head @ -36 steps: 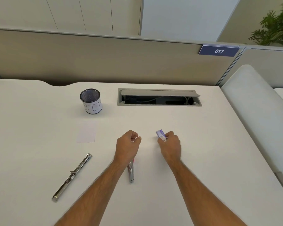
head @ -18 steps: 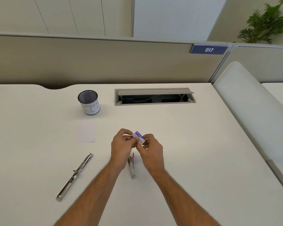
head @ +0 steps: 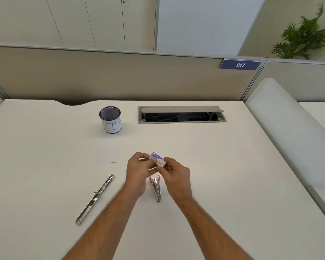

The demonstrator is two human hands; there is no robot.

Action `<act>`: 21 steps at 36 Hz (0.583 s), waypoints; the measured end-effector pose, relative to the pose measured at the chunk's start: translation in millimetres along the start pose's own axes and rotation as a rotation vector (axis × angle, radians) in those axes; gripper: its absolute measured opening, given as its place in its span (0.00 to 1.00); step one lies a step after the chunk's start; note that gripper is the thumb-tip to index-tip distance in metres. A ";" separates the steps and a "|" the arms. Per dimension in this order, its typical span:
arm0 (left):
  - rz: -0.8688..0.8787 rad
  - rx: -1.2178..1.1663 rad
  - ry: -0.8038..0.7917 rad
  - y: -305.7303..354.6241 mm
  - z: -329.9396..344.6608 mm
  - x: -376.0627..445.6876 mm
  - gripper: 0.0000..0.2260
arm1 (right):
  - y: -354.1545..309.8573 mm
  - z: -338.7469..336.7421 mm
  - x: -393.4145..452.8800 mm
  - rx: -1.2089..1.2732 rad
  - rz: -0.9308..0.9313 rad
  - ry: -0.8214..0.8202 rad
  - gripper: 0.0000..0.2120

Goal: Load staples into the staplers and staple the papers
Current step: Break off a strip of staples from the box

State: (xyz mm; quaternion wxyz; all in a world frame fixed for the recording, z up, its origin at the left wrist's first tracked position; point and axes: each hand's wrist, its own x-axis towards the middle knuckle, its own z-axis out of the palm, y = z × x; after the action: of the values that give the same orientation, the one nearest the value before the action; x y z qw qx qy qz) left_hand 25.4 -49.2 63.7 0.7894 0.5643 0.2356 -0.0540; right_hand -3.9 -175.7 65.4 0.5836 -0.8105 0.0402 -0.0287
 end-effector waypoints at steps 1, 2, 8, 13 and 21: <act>-0.007 -0.004 -0.010 0.4 -0.7 -0.1 0.07 | -1.2 -0.8 -0.8 0.006 -0.004 -0.004 0.09; -0.008 -0.005 -0.019 1.8 -1.5 -0.9 0.07 | -2.7 -1.5 -1.5 0.009 -0.011 -0.009 0.10; 0.014 0.005 -0.026 6.3 -4.7 -6.4 0.04 | -6.6 -2.8 -5.9 0.007 -0.050 -0.024 0.15; -0.008 -0.037 -0.036 6.8 -8.4 -10.4 0.03 | -10.3 -5.6 -8.1 0.034 -0.041 -0.039 0.13; -0.046 -0.078 -0.062 18.2 -11.9 -14.4 0.03 | -4.9 -8.5 -8.7 0.062 -0.015 -0.036 0.10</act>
State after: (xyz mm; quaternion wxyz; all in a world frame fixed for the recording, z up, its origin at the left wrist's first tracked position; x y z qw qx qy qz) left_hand 15.4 -34.4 82.8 0.8163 0.5255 0.2259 -0.0806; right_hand -13.2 -181.4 72.8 0.6089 -0.7927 0.0225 -0.0198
